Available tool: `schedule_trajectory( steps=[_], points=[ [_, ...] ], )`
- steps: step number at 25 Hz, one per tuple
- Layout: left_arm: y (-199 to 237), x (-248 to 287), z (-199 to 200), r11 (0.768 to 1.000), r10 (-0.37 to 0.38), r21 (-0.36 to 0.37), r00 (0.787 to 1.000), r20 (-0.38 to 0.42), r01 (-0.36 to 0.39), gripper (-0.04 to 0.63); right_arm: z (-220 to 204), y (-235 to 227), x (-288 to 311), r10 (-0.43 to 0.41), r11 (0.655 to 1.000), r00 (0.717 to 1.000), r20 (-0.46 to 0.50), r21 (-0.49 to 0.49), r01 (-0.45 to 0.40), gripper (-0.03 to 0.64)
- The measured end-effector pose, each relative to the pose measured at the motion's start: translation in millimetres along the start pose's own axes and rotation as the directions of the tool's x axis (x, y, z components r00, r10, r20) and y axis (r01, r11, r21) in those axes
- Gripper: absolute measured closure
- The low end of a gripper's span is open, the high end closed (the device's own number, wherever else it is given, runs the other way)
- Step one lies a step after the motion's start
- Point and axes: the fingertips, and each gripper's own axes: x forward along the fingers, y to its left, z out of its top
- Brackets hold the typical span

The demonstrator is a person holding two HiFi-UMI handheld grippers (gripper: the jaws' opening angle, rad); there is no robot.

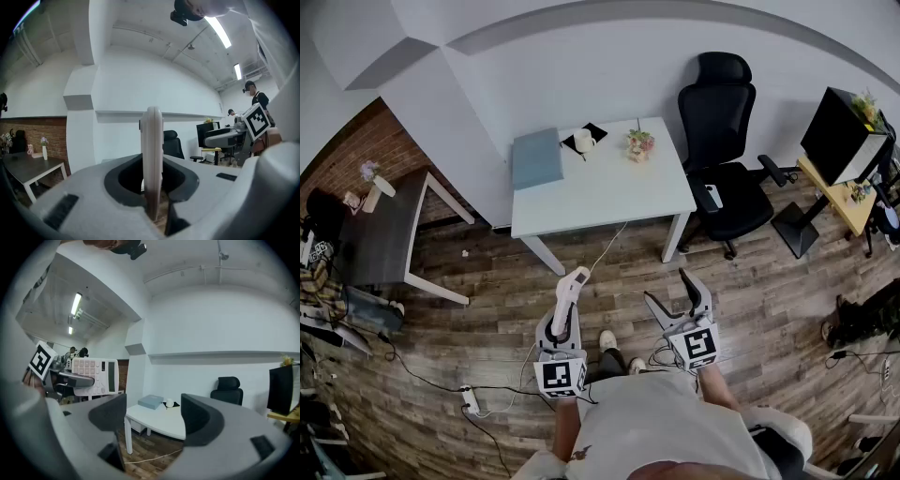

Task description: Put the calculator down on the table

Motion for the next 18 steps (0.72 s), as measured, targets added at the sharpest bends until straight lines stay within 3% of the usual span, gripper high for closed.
schedule_trajectory(
  steps=[18],
  points=[
    [49.3, 77.8, -10.0, 1.0, -0.028, 0.007, 1.0, -0.002, 0.028, 0.534, -6.5, -12.8, 88.0, -0.032, 0.999, 0.999, -0.012, -0.002, 0.032, 0.253]
  ],
)
